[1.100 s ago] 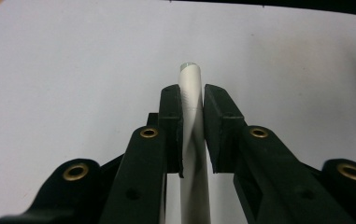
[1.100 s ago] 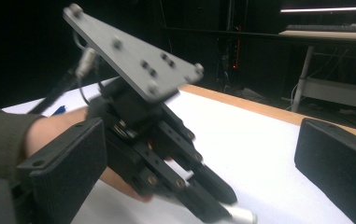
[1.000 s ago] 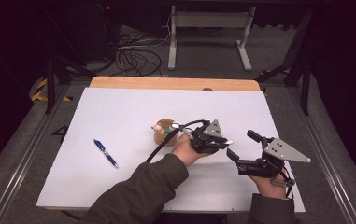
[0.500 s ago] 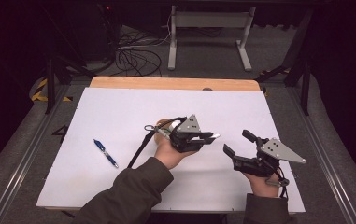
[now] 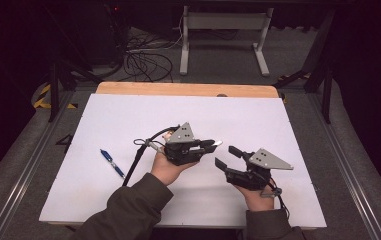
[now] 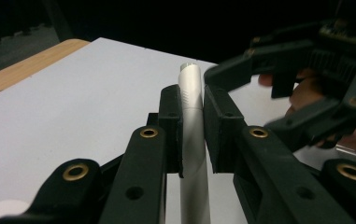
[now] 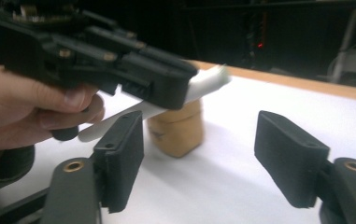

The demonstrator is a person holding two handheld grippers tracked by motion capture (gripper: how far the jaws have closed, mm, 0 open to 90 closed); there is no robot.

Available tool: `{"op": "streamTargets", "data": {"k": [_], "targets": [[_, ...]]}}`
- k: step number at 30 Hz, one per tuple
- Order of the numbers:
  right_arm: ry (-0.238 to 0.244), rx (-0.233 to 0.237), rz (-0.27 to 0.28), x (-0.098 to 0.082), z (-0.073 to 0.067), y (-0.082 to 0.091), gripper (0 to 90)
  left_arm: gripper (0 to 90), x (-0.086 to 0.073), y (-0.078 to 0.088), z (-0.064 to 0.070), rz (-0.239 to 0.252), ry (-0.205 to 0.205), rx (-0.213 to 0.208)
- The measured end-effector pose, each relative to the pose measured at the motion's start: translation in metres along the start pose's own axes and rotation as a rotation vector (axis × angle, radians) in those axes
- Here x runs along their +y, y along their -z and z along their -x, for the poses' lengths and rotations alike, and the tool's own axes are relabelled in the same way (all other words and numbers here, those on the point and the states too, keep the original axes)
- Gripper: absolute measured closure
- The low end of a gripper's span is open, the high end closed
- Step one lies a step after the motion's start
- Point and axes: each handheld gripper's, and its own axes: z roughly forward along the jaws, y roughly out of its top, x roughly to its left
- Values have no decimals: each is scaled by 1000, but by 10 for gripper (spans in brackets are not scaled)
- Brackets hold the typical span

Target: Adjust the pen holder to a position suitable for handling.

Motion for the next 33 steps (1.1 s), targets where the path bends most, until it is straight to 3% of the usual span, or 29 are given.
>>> {"op": "streamTargets", "data": {"k": [6,13,21,28,33], "targets": [[0,50,-36,-6,-17,-20,429,781,-3,4,3,10,-1,2],[-23,98,-24,-9,-28,-32,481,781,-3,4,7,21,-7,7],[-58,137,-3,-12,-31,-37,570,781,-4,4,11,53,12,-14],[-74,129,4,-14,-27,-37,642,781,-5,8,11,66,28,-25],[-75,129,-1,-14,-27,-37,683,780,-7,12,12,71,18,-26]]}}
